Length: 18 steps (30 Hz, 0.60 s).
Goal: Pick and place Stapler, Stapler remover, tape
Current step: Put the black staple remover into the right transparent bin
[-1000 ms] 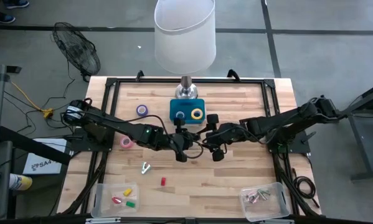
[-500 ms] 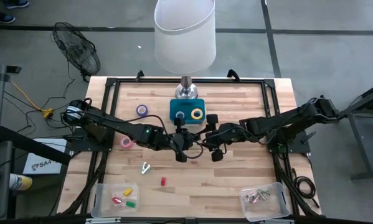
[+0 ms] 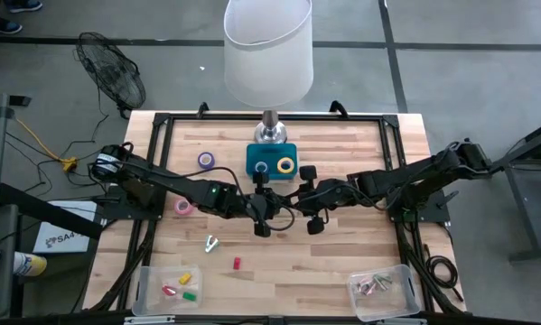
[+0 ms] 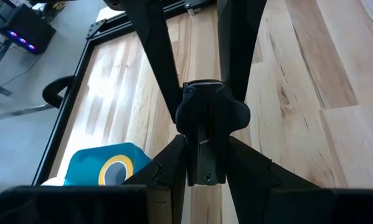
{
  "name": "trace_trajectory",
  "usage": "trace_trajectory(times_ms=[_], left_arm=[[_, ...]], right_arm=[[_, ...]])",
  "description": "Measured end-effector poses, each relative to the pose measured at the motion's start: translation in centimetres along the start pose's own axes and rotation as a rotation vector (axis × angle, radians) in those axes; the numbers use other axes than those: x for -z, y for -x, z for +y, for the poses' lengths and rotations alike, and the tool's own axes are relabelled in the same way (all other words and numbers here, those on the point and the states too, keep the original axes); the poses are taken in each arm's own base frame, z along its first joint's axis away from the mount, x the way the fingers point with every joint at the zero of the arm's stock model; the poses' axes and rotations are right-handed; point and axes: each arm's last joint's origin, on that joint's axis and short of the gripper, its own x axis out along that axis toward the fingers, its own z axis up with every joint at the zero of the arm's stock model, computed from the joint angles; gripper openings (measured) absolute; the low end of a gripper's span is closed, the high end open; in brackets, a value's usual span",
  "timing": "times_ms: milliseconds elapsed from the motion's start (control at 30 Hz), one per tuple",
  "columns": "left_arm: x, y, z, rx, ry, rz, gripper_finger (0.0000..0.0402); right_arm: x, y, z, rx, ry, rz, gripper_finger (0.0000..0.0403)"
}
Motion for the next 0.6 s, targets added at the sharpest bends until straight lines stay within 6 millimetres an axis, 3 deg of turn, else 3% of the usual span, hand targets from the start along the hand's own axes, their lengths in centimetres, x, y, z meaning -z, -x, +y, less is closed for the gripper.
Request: trace_trajectory(times_ms=[300, 600], left_arm=[[0.0, 0.0, -0.1, 0.018, -0.012, -0.001, 0.0096], [0.9, 0.1, -0.1, 0.024, -0.077, 0.086, 0.0184]], right_arm=[[0.1, 0.0, 0.0, -0.006, -0.055, 0.01, 0.0085], [1.2, 1.5, -0.2, -0.018, -0.271, 0.135, 0.0084]])
